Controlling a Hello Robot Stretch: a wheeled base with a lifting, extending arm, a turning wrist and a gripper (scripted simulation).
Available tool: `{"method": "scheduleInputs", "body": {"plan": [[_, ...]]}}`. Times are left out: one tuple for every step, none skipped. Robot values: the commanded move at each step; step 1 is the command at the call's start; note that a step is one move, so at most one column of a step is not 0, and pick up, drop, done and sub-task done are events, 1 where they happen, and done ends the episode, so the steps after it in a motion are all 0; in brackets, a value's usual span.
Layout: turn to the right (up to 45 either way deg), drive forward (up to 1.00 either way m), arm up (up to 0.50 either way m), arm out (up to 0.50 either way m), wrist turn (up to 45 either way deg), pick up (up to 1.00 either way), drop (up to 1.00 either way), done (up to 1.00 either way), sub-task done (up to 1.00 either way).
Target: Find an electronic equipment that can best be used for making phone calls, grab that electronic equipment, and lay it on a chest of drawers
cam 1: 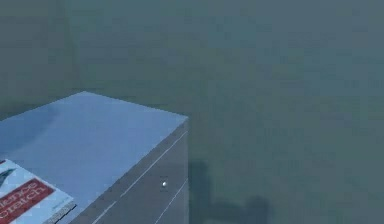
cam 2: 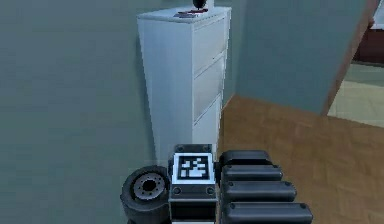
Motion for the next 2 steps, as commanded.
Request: {"method": "scheduleInputs", "body": {"plan": [[-18.0,0.00,0.00,0.00,0.0,0.00,0.00,0.00,0.00],[0.0,0.00,0.00,0.00,0.0,0.00,0.00,1.00,0.00]]}}
